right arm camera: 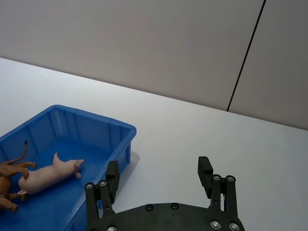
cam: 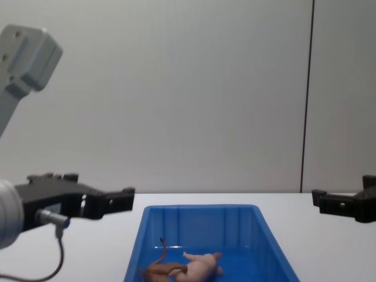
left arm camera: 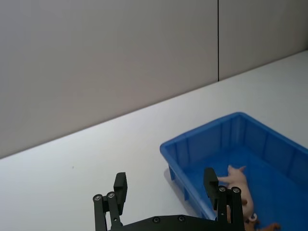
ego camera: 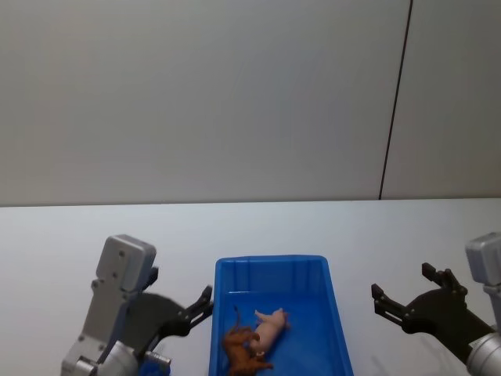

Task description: Pick up the two dolls from the table and place them into the box.

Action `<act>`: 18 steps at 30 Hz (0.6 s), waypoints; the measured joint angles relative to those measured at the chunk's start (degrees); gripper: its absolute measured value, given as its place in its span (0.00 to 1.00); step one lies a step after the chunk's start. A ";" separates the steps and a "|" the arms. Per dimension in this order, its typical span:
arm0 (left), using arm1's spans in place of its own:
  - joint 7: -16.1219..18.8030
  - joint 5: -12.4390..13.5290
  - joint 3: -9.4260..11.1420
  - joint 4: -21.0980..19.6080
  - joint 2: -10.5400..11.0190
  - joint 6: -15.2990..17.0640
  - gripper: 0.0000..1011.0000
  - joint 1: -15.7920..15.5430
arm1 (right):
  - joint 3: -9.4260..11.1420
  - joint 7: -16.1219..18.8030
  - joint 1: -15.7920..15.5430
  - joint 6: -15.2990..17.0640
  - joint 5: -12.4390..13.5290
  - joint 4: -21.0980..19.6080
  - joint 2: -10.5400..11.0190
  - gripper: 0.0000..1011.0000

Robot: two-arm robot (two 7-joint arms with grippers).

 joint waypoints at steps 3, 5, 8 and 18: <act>0.20 -1.39 -0.43 -0.43 0.84 1.57 0.99 0.83 | 0.02 -0.06 -0.01 0.02 0.01 -0.02 0.01 0.99; 0.21 -2.24 -0.70 -0.58 1.31 2.62 0.99 1.28 | 0.04 -0.12 -0.03 0.03 0.03 -0.04 0.03 0.99; -0.01 -3.25 -1.01 -0.59 1.89 3.95 0.99 1.74 | 0.05 -0.15 -0.04 0.04 0.04 -0.05 0.04 0.99; -2.03 -4.87 -1.71 1.02 3.10 7.52 0.99 2.62 | 0.07 -0.23 -0.10 0.04 0.05 -0.08 0.08 0.99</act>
